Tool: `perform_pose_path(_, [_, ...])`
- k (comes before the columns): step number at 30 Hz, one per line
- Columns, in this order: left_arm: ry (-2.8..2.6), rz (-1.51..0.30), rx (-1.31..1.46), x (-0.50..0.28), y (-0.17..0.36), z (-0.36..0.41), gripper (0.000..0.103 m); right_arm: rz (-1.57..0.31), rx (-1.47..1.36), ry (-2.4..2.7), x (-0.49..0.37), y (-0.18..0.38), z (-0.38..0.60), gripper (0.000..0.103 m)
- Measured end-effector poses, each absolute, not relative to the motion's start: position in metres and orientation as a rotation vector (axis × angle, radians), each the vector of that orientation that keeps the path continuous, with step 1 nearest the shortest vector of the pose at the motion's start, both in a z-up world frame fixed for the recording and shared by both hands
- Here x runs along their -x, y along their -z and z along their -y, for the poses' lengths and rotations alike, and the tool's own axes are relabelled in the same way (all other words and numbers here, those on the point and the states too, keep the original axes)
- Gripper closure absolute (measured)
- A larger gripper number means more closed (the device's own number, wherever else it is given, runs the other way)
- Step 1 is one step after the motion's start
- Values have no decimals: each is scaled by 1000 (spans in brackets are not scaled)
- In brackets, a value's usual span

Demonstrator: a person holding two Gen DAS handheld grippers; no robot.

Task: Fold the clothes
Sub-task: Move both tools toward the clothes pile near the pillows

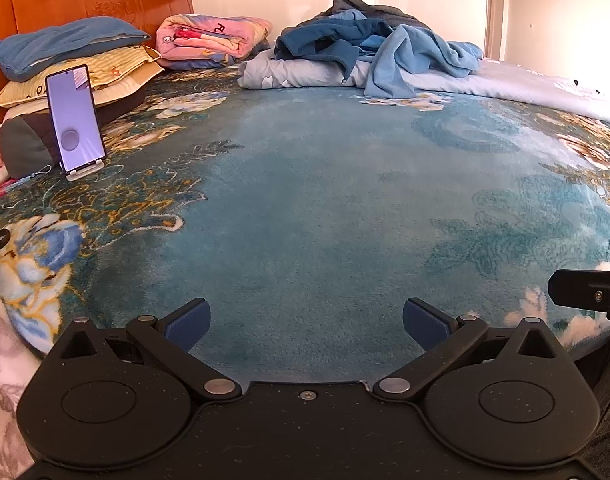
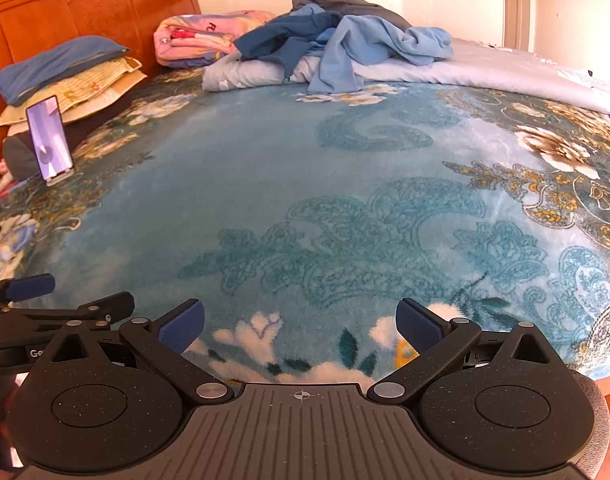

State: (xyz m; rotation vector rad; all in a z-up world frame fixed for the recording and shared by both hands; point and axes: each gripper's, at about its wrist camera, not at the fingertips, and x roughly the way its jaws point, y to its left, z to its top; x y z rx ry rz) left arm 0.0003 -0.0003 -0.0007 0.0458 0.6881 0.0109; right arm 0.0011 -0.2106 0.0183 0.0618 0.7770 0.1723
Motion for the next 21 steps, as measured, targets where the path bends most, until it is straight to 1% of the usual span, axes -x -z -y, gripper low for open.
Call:
perform_pose_path(16, [2, -702, -71, -5, 1, 9, 1, -786, -65, -172, -2, -15, 207, 0])
perform_pose_path(21, [-2, -676, -73, -10, -5, 7, 1, -751, -86, -201, 0, -19, 211, 0])
